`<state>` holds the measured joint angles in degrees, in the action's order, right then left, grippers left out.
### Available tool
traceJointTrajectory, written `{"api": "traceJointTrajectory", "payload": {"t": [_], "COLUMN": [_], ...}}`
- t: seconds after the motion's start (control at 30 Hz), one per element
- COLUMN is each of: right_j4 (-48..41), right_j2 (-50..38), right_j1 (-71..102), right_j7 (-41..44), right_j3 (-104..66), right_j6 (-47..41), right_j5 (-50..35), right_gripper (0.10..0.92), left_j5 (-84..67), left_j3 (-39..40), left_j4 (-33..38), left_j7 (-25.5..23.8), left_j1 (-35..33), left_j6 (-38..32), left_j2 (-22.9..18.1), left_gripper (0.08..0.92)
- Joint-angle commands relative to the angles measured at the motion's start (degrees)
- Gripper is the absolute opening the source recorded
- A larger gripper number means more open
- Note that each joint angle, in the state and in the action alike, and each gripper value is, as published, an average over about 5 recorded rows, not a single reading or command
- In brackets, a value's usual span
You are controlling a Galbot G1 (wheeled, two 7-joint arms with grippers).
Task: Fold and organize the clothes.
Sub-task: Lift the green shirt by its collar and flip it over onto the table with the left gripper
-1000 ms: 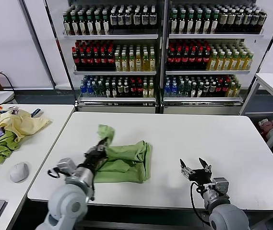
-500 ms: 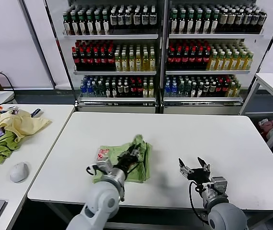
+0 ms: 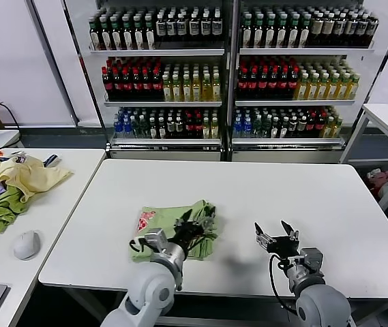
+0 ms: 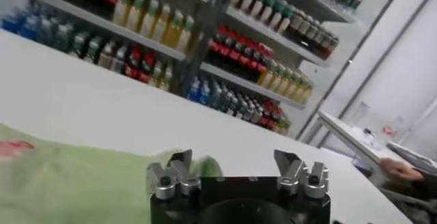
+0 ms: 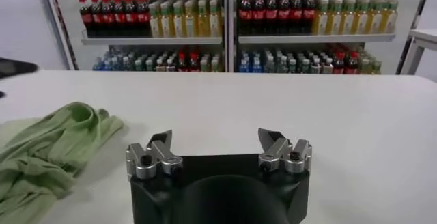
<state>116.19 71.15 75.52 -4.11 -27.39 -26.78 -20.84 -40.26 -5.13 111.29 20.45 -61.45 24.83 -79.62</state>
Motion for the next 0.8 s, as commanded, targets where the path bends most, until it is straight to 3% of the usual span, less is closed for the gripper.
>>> {"api": "traceJointTrajectory", "payload": {"t": [0.03, 0.27, 0.63, 0.8], "right_j4": [-0.7, -0.9, -0.2, 0.2], "right_j2": [0.0, 0.4, 0.3, 0.3], "right_j1": [-0.8, -1.2, -0.5, 0.1], "right_j7": [0.0, -0.1, 0.0, 0.0], "right_j3": [0.5, 1.3, 0.4, -0.1], "right_j6": [0.1, 0.0, 0.0, 0.1], "right_j5": [0.0, 0.2, 0.3, 0.3], "right_gripper": [0.823, 0.823, 0.823, 0.823], "left_j5": [11.6, 22.9, 19.2, 18.8], "left_j3": [-10.0, -12.0, -8.0, -7.5], "left_j4": [2.5, -5.1, -10.8, -12.4], "left_j7": [2.3, 5.8, 5.0, 5.1], "left_j1": [-4.6, -5.6, -3.3, -3.0], "left_j6": [-1.7, -1.7, 6.7, 8.5], "left_j2": [6.1, 7.5, 4.9, 4.3], "left_gripper": [0.813, 0.823, 0.818, 0.717]}}
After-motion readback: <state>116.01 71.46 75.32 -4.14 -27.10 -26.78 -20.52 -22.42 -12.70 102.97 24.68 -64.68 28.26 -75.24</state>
